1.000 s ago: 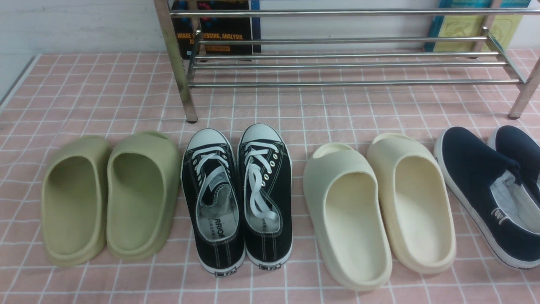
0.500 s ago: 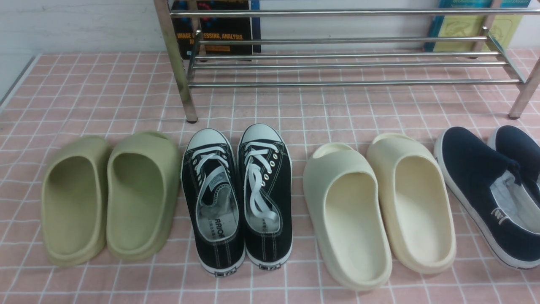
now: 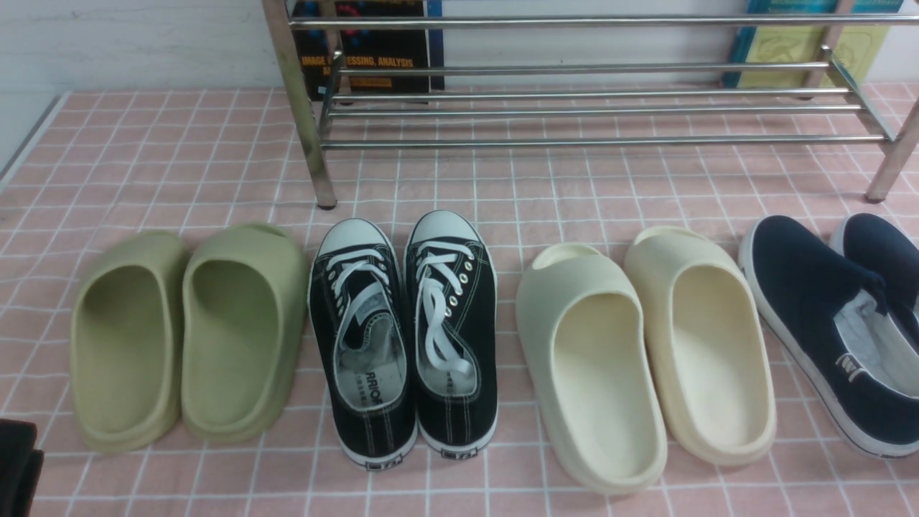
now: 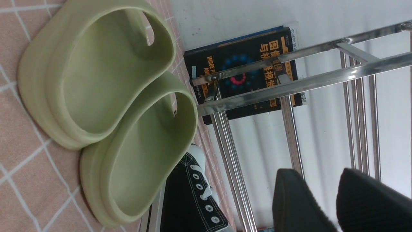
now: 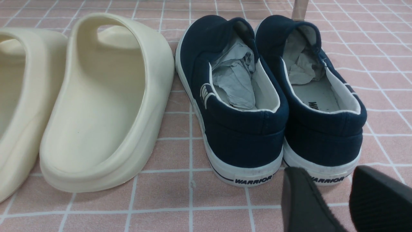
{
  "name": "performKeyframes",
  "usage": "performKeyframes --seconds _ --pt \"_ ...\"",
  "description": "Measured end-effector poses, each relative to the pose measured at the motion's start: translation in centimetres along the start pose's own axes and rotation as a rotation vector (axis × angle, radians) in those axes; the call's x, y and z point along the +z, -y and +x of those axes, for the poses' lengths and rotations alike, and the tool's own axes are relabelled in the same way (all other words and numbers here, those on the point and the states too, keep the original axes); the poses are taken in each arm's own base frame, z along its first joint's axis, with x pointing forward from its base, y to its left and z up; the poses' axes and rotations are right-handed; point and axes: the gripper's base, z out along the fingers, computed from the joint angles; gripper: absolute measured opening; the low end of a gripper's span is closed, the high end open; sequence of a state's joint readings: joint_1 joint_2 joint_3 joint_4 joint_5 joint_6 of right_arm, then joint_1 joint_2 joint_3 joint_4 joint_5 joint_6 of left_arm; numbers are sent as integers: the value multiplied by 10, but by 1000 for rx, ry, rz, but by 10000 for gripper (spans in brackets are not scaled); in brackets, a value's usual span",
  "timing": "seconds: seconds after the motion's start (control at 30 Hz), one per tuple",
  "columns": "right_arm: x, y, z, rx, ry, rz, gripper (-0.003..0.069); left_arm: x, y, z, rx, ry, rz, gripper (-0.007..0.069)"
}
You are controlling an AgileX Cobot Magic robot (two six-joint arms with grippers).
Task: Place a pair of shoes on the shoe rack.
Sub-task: Use the left arm to grab the shoe closest to it
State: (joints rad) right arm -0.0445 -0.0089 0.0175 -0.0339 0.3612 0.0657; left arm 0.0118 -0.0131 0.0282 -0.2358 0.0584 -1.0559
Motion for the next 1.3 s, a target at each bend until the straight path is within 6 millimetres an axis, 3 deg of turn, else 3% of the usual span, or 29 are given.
performKeyframes --seconds 0.13,0.27,0.3,0.37,0.4,0.43,0.47,0.5,0.6,0.7,0.73,0.77,0.87,1.0,1.17,1.3 --pt "0 0 0 0 0 0 240 0 5 -2 36 9 19 239" --pt "0 0 0 -1 0 1 240 -7 36 -9 224 6 30 230" --pt "0 0 0 -1 0 1 240 -18 68 -19 390 8 11 197" --pt "0 0 0 -1 0 1 240 -22 91 -29 546 -24 -113 137" --pt "0 0 0 -1 0 1 240 -22 93 -31 575 -30 -131 137" --pt "0 0 0 -1 0 1 240 -21 106 -39 699 -76 -270 72" --pt "0 0 0 -1 0 1 240 -18 115 -47 799 -133 -409 35" --pt "0 0 0 -1 0 1 240 -16 118 -48 810 -135 -408 27" --pt "0 0 0 -1 0 1 240 5 141 -63 1005 -318 -676 2" --pt "0 0 0 -1 0 1 240 38 150 -67 1124 -497 -785 2" --pt "0 0 0 -1 0 1 240 38 151 -67 1131 -502 -781 2" --pt "0 0 0 -1 0 1 240 55 148 -62 1168 -606 -792 11" --pt "0 0 0 -1 0 1 240 82 141 -41 1224 -812 -725 70" --pt "0 0 0 -1 0 1 240 115 132 4 1226 -1026 -602 246" --pt "0 0 0 -1 0 1 240 144 118 59 1193 -1139 -522 501" --pt "0 0 0 -1 0 1 240 160 106 91 1176 -1163 -490 598"
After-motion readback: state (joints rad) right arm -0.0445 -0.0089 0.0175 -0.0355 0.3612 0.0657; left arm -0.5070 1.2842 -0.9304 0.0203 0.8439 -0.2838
